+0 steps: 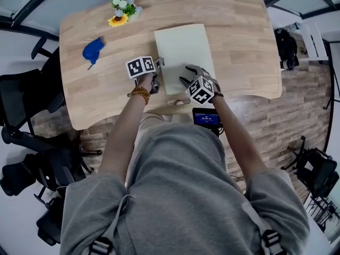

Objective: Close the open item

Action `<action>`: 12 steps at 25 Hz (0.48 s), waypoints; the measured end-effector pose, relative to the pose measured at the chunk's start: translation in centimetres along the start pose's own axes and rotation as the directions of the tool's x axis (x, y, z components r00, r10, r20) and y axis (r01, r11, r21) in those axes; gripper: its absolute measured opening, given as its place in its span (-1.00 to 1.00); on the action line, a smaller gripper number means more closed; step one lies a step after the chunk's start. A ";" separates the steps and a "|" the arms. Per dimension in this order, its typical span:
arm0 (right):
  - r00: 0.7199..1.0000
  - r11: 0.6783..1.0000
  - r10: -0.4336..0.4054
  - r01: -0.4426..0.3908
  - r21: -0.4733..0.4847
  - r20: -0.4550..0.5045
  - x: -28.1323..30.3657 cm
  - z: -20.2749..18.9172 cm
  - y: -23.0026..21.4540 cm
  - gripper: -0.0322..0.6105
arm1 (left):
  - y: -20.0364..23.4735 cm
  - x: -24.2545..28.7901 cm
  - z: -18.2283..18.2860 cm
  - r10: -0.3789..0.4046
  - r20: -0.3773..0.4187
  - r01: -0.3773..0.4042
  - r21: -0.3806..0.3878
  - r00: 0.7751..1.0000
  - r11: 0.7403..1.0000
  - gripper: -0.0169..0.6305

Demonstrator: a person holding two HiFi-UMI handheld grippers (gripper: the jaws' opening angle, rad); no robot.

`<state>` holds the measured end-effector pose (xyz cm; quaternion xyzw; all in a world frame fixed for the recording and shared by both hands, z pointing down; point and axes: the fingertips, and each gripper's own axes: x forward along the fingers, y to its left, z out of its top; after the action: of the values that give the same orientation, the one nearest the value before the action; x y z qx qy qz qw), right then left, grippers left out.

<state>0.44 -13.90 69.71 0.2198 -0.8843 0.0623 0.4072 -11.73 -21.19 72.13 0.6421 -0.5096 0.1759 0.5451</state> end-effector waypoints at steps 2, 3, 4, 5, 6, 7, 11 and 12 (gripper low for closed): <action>1.000 1.000 0.015 -0.015 -0.004 -0.009 0.2 0.0 0.3 -0.28 | 0.1 0.0 0.0 -0.003 -0.006 0.003 -0.003 1.000 1.000 -0.29; 1.000 1.000 0.018 -0.018 -0.006 -0.014 0.2 0.0 0.3 -0.29 | 0.1 0.1 0.0 -0.004 -0.009 0.004 -0.005 1.000 1.000 -0.29; 1.000 1.000 0.017 -0.017 -0.007 -0.017 0.2 -0.1 0.3 -0.29 | 0.1 0.1 0.0 -0.004 -0.011 0.004 -0.005 1.000 1.000 -0.29; 1.000 1.000 0.014 -0.014 -0.010 -0.018 0.2 -0.1 0.2 -0.28 | 0.0 0.1 0.1 -0.004 -0.011 0.004 -0.002 1.000 1.000 -0.29; 1.000 1.000 0.009 -0.010 -0.016 -0.017 0.2 0.0 0.2 -0.28 | -0.2 0.1 0.2 -0.005 -0.009 0.005 0.004 1.000 1.000 -0.29; 1.000 1.000 0.004 -0.005 -0.026 -0.013 0.1 0.0 0.1 -0.27 | -0.4 0.1 0.3 -0.008 -0.005 0.008 0.012 1.000 1.000 -0.29; 1.000 0.998 -0.010 0.010 -0.058 0.001 -0.2 0.4 0.1 -0.26 | -0.5 0.2 0.4 -0.013 -0.003 0.014 0.024 1.000 1.000 -0.29; 1.000 0.998 -0.009 0.009 -0.054 0.001 -0.3 0.4 0.1 -0.26 | -0.4 0.2 0.3 -0.012 -0.007 0.012 0.020 1.000 1.000 -0.29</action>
<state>0.30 -13.82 69.27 0.2129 -0.8849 0.0364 0.4128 -11.38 -21.58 71.97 0.6499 -0.5022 0.1800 0.5413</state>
